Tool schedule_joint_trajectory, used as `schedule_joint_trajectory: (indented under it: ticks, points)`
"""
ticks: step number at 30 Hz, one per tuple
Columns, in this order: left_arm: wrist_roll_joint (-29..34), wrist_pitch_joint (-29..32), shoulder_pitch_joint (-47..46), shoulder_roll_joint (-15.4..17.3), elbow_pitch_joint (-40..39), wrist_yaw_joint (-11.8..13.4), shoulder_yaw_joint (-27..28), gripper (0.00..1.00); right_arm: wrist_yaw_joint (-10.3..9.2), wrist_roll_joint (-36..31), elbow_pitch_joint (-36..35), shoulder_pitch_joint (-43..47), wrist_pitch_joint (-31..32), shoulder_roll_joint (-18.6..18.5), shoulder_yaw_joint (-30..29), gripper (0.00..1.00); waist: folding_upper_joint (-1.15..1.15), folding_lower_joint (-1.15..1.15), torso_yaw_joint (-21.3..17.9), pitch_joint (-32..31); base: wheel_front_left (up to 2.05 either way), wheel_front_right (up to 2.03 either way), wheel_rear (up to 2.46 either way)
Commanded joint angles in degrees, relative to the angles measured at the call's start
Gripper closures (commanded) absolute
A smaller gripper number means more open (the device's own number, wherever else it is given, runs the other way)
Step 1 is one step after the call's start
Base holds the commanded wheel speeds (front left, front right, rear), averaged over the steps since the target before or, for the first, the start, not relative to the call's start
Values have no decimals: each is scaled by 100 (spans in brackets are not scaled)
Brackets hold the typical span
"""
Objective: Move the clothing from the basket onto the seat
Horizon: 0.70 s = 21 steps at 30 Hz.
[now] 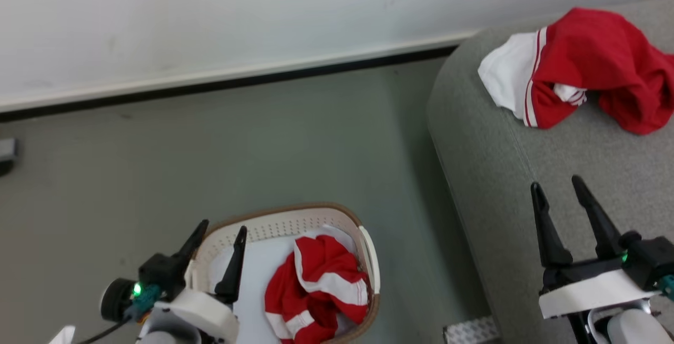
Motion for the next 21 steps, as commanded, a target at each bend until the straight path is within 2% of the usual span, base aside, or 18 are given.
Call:
schedule_joint_trajectory:
  ticks: [1,7,12,21]
  points:
    - [8,-1,-232,152,248,2,-156,0,-13,-67,-51,-175,0,13,-42,0,0,-1,-242,448,0,0,0]
    - [-157,-1,-921,496,951,0,-829,0,-13,-97,-217,-565,1,153,-127,0,0,-1,-453,1150,0,0,0]
    - [-391,46,-1537,716,1782,-1,-1684,0,-13,-104,-377,-804,0,303,-275,0,0,-1,-609,1662,0,0,0]
    - [-1305,767,-2551,939,2815,-1,-3346,0,-13,-98,-630,-1083,1,496,-315,0,0,-1,-872,2375,0,0,0]
